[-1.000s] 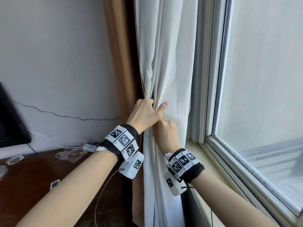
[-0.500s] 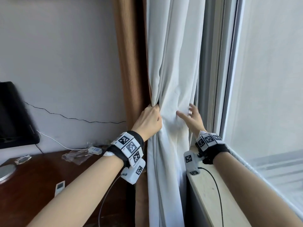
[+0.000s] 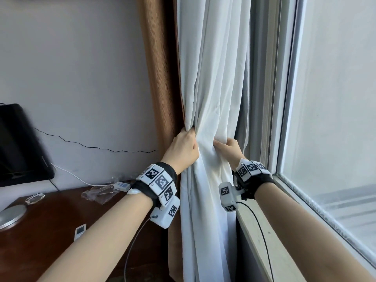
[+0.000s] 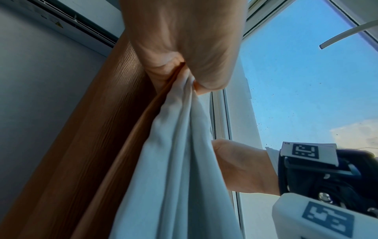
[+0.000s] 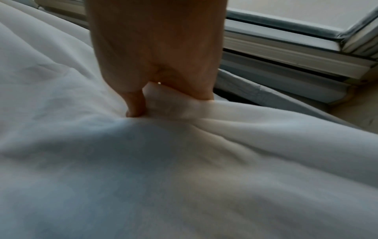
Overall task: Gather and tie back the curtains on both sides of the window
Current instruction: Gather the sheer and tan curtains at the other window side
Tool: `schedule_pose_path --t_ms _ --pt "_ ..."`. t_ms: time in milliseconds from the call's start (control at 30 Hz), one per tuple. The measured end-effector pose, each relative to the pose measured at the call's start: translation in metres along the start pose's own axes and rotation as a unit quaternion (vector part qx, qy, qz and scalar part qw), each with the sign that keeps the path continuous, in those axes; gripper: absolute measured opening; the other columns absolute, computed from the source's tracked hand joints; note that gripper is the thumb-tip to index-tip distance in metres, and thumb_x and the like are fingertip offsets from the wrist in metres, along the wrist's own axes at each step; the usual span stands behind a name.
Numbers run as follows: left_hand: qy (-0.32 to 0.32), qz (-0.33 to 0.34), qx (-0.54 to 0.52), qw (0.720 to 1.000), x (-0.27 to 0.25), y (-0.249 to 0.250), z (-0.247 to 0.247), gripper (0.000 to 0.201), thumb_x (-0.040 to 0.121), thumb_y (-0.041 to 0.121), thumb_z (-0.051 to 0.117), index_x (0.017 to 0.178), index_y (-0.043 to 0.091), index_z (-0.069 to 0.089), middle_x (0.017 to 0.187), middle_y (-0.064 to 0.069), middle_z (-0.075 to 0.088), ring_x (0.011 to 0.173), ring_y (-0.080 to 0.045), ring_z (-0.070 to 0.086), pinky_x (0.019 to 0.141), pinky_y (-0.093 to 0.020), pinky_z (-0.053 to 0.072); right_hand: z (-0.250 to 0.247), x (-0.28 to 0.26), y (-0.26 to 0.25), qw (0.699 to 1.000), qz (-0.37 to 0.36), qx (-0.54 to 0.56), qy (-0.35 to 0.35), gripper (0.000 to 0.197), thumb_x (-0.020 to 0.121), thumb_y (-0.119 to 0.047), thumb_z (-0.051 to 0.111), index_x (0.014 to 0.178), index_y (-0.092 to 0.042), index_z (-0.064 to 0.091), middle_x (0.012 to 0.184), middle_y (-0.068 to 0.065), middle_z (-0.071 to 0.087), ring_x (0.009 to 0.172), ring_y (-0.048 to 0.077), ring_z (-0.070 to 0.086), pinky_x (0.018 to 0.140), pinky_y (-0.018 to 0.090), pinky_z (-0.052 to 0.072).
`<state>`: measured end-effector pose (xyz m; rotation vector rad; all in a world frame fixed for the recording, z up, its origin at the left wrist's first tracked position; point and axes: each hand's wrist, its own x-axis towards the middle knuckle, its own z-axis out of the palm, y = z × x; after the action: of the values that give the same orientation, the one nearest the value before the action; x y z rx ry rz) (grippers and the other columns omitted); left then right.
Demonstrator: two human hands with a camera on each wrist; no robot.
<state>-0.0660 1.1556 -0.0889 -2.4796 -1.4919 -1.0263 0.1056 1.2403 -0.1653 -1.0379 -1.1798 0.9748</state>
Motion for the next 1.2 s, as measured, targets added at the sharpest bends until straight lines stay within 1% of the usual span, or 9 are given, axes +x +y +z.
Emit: schedule_pose_path --t_ms 200,367,500,633,700,867,1000,1100,1200 --pt "0.024 -0.007 0.017 1.0 0.001 -0.006 0.005 0.025 0.09 0.005 0.041 0.112 -0.003 0.049 0.104 -0.027 0.053 0.094 -0.047 0.057 0.083 -0.049 0.049 -0.021 -0.006 0.002 0.996 -0.013 -0.012 0.089 0.043 0.078 -0.032 0.077 0.088 0.01 0.068 0.087 0.018 0.071 0.075 0.023 0.064 0.072 0.042 0.054" --pt "0.029 -0.011 0.035 0.999 0.003 -0.009 0.012 0.05 0.095 0.01 0.043 0.143 0.004 0.03 0.111 -0.029 0.051 0.094 -0.048 0.057 0.08 -0.05 0.048 -0.032 -0.027 -0.006 0.965 -0.094 -0.158 0.185 0.052 0.079 -0.036 0.072 0.056 0.004 0.048 0.053 0.004 0.043 0.055 0.017 0.038 0.056 0.032 0.032" --pt "0.044 0.042 0.013 0.998 0.001 0.001 0.01 0.086 0.092 0.004 0.039 0.146 0.051 -0.007 0.08 -0.011 0.045 0.066 -0.039 0.053 0.066 -0.045 0.05 -0.012 -0.074 -0.015 0.888 -0.222 -0.337 0.219 0.019 0.095 -0.016 0.051 0.082 -0.004 0.05 0.066 0.012 0.057 0.058 0.032 0.052 0.059 0.032 0.036" --pt "0.012 0.009 -0.068 0.998 0.007 0.001 0.014 0.062 0.086 0.004 0.038 0.136 0.042 0.042 0.104 -0.017 0.057 0.096 -0.04 0.059 0.086 -0.039 0.052 0.022 -0.102 -0.004 0.862 -0.353 -0.351 0.099 0.016 0.087 0.0 0.044 0.102 -0.003 0.04 0.073 0.015 0.052 0.07 0.022 0.043 0.07 0.026 0.032" --pt "0.007 -0.004 -0.109 0.994 0.009 0.0 0.016 0.034 0.084 0.014 0.046 0.113 0.029 0.057 0.106 -0.011 0.066 0.105 -0.031 0.061 0.089 -0.035 0.053 0.037 -0.095 0.002 0.848 -0.346 -0.398 0.055 0.041 0.086 0.001 0.042 0.127 0.004 0.037 0.107 0.02 0.058 0.098 0.021 0.05 0.09 0.038 0.042" --pt "0.006 -0.001 -0.173 0.985 0.005 0.009 0.01 0.038 0.087 0.049 0.053 0.115 0.026 0.063 0.111 0.005 0.07 0.11 -0.012 0.062 0.095 -0.029 0.05 0.05 -0.078 0.007 0.872 -0.299 -0.387 -0.032 0.071 0.086 0.01 0.042 0.15 0.004 0.013 0.152 0.024 0.031 0.138 0.031 0.037 0.11 0.039 0.038" --pt "0.032 -0.009 -0.071 0.997 0.005 -0.001 0.013 0.024 0.084 0.021 0.051 0.107 0.016 0.055 0.1 -0.017 0.065 0.097 -0.036 0.062 0.082 -0.038 0.053 0.033 -0.082 -0.001 0.919 -0.235 -0.292 -0.125 0.059 0.086 -0.004 0.046 0.143 -0.015 0.034 0.152 0.003 0.037 0.132 0.019 0.045 0.1 0.032 0.041" --pt "0.04 -0.006 -0.028 0.999 0.005 -0.003 0.008 0.022 0.086 0.008 0.045 0.106 0.006 0.054 0.096 -0.025 0.06 0.091 -0.044 0.057 0.075 -0.038 0.049 0.01 -0.072 -0.008 0.973 -0.14 -0.141 -0.113 0.02 0.089 -0.019 0.053 0.105 -0.018 0.066 0.132 -0.003 0.062 0.121 0.008 0.056 0.106 0.028 0.039" --pt "0.032 -0.002 0.011 0.999 0.009 -0.004 0.006 0.036 0.085 0.003 0.044 0.12 0.003 0.052 0.101 -0.029 0.057 0.092 -0.048 0.057 0.077 -0.042 0.05 -0.012 -0.05 -0.009 0.993 -0.11 -0.015 0.047 0.024 0.079 -0.025 0.052 0.087 -0.012 0.069 0.091 0.006 0.076 0.096 0.019 0.07 0.099 0.037 0.046"
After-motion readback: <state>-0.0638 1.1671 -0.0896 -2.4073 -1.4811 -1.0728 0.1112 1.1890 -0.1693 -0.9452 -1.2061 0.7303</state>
